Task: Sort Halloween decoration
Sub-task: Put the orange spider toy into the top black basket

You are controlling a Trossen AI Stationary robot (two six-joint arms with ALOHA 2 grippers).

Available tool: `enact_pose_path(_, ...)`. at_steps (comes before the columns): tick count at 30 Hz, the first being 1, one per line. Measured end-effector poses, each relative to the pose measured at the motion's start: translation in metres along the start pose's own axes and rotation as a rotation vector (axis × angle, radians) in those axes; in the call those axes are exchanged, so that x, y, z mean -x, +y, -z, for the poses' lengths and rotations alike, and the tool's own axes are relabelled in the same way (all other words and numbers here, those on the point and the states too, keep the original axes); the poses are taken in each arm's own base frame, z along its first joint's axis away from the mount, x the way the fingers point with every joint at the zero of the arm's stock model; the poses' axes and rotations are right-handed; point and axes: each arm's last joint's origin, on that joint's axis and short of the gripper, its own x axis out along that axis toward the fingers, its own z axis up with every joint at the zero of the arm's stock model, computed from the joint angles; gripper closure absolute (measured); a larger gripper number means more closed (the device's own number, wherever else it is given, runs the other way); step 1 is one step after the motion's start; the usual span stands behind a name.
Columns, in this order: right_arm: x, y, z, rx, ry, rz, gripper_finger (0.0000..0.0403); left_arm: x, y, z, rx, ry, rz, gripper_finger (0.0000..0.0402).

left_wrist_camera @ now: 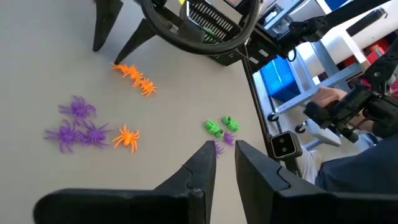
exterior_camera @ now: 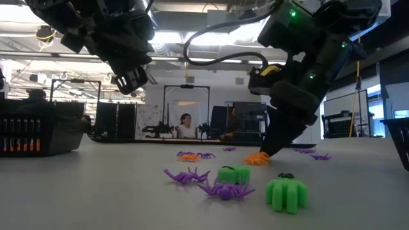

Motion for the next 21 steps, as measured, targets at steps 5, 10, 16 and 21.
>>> enact_pose_path(5,0.001,0.0,0.0,0.001,0.002,0.004,0.0321,0.0,0.0,0.001,0.003,0.005,-0.003,0.0347)
enact_pose_path(10,0.004,0.0,-0.001,0.003,-0.004,-0.003,0.0395,0.0,0.0,0.001,0.003,0.006,-0.004,0.0347)
enact_pose_path(16,0.018,-0.001,-0.005,-0.002,-0.037,-0.011,0.04,0.0,0.0,0.001,0.003,0.009,-0.003,0.0347)
enact_pose_path(21,0.027,0.001,-0.01,-0.004,-0.064,-0.053,0.0385,0.0,0.0,0.002,0.006,0.013,-0.006,0.0347)
